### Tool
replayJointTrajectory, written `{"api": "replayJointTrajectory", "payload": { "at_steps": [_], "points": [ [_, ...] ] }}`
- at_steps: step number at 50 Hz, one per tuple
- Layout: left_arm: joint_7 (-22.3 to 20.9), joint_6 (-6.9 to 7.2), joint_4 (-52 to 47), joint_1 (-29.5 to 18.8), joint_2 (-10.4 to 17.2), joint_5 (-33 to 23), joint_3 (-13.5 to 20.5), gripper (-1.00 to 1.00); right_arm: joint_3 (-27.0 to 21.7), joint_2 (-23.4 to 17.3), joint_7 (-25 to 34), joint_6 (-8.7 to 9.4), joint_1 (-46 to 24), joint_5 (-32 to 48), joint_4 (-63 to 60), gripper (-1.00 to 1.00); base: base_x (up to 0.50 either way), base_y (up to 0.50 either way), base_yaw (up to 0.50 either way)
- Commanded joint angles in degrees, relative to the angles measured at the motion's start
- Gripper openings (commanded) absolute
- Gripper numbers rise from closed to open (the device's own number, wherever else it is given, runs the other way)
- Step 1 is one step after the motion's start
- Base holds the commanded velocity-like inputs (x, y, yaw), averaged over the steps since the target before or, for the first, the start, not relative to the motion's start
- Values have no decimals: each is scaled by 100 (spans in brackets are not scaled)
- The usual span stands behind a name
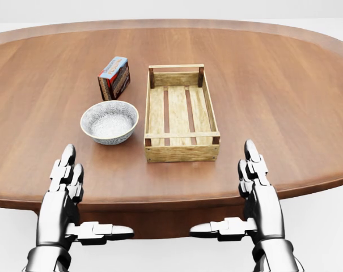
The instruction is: Pick up the bowl on the left and put it in the tray.
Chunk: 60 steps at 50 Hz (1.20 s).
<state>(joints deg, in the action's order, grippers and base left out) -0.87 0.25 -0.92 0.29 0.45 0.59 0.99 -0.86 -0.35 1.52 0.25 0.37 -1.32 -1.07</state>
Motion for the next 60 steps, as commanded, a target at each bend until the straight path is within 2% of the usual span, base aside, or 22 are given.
{"api": "replayJointTrajectory", "payload": {
  "at_steps": [1,2,7,12,18,27,32,35,36,46,60],
  "points": [
    [-189,219,-428,104,80,231,226,100,-122,-56,281,65,79,-243,-248,100,0,0,0],
    [-181,376,-673,139,89,305,279,100,-123,-60,294,74,83,-249,-253,100,0,0,0],
    [-208,475,-938,194,106,360,345,100,-145,-70,345,151,89,-314,-366,100,0,0,0],
    [-282,475,-1715,398,108,610,467,100,-184,-94,362,245,115,-301,-498,100,0,0,0],
    [-336,475,-2447,525,123,705,685,100,-146,-88,353,475,206,-216,-923,100,0,0,0],
    [-394,475,-2654,442,166,772,1020,100,-87,-88,342,475,218,-51,-1387,100,0,0,0],
    [-407,475,-2566,388,204,836,1153,100,-71,-106,344,475,295,47,-2112,100,0,0,0],
    [-408,475,-2566,387,204,838,1156,100,-78,-95,355,475,297,60,-2135,100,0,0,0],
    [-424,475,-2597,434,218,873,1237,100,-21,-115,344,475,398,145,-2853,100,0,0,0],
    [-454,475,-2554,423,243,948,1383,100,62,-73,425,475,591,413,-4445,100,0,0,0],
    [-484,475,-2688,450,241,1001,1448,100,-17,-42,490,475,597,443,-4521,100,0,5,0]
  ]
}}
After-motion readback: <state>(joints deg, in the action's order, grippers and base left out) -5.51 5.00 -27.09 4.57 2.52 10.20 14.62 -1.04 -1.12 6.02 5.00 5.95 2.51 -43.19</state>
